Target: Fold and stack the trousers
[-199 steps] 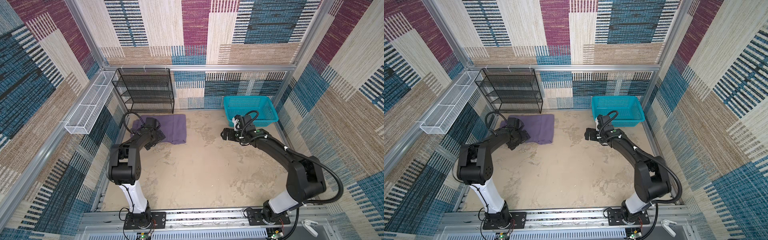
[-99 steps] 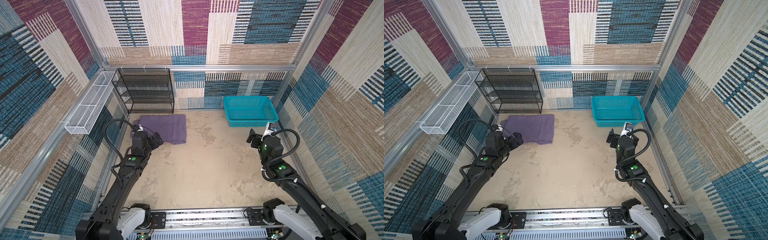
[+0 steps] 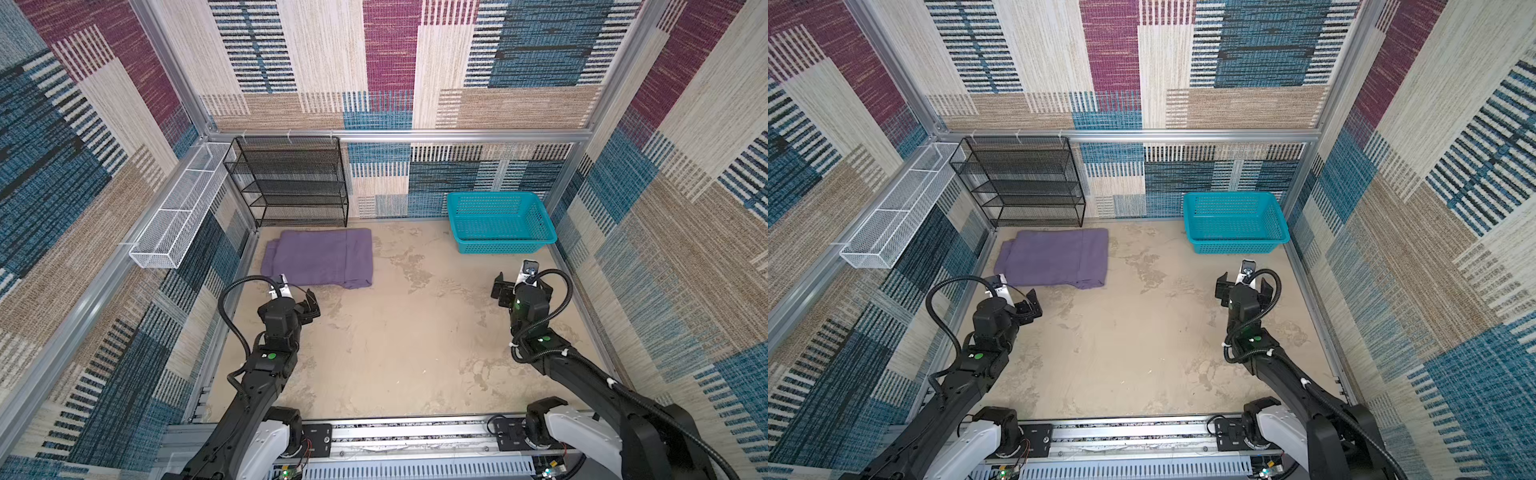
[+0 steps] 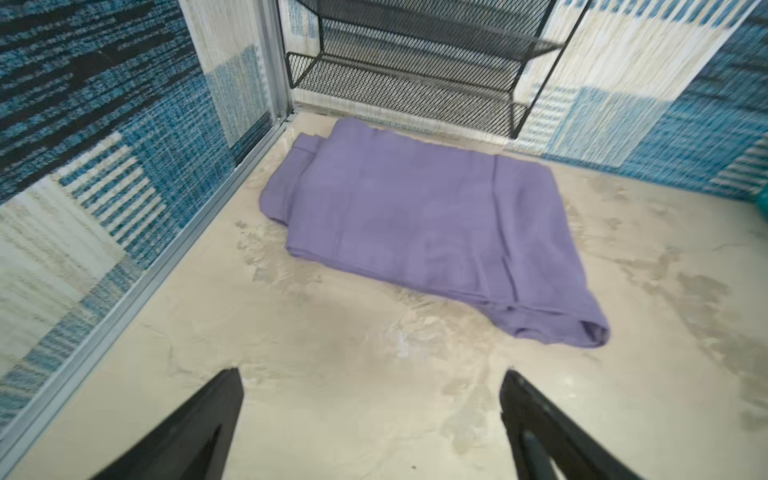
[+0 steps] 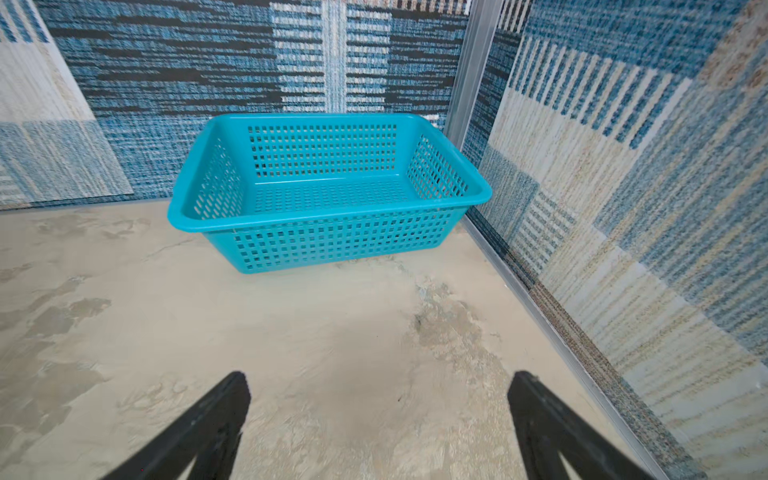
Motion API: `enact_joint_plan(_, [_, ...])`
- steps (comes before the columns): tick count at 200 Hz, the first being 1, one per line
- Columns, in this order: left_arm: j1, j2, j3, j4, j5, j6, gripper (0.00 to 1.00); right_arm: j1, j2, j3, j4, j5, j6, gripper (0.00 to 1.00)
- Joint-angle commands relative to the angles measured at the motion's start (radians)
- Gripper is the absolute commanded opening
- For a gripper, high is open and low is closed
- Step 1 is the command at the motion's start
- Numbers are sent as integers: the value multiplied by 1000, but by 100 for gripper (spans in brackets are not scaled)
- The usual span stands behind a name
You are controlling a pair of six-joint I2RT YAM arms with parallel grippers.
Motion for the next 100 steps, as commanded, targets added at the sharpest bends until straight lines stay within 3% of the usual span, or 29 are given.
enact_joint_plan(1, [2,36,-46,94,-60,90,99,-32,101,-14,155,-21,5,100])
enact_joint_plan(46, [34,174,-134,325,-96,128,100,-83,331,-31,357,-39,-7,100])
enact_joint_plan(84, [129,287,-119,473,28,152,99,-154,394,-29,523,-159,-71,100])
enact_joint_plan(100, [172,361,-75,488,113,154,99,-193,419,15,463,-245,-72,100])
